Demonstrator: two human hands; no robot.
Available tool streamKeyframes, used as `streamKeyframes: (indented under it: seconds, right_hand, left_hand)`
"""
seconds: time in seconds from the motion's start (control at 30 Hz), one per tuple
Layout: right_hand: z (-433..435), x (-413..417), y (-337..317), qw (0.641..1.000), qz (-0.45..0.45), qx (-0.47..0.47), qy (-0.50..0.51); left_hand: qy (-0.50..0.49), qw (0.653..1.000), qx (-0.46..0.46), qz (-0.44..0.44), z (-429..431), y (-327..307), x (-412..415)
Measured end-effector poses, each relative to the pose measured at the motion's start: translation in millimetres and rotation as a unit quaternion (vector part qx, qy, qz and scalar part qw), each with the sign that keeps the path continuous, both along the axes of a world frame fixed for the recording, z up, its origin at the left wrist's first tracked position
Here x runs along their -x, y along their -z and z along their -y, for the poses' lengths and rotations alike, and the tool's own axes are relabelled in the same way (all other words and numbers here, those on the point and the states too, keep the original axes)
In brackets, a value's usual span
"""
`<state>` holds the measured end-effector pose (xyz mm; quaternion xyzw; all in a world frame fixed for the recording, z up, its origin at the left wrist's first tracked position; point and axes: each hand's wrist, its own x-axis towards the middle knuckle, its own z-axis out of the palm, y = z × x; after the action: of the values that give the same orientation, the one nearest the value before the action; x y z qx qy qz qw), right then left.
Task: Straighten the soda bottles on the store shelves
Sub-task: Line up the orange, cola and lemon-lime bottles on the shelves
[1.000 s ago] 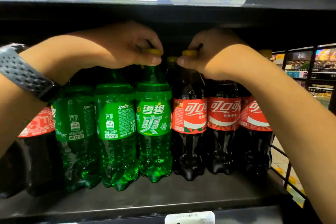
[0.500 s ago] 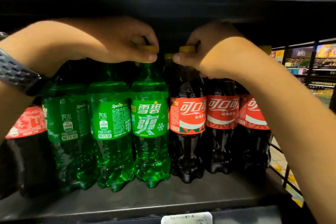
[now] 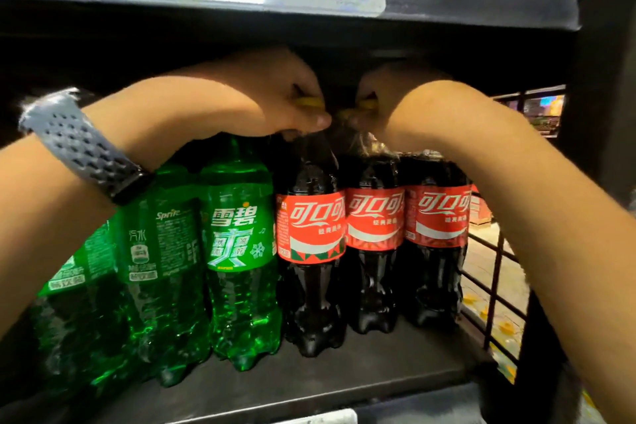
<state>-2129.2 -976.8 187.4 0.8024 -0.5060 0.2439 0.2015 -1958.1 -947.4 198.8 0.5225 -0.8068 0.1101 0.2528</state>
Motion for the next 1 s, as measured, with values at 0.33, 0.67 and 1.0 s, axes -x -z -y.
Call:
streamKeyframes:
  seconds: [0.33,0.67,1.0]
  right_hand:
    - [2,2,-2,1.0,0.004,-0.018,-0.012]
    - [-37,-20,4,0.96,0.158,0.103,-0.205]
    - [-45,-98,18,0.958,0.081,0.061,-0.267]
  left_hand:
    - [0.037,0.997,-0.031,-0.056,-6,2,-4]
    - [-0.021,0.998,0.048,-0.032,-32,-5,-55]
    - [-0.129,0.989,0.055,0.05,-64,3,-139]
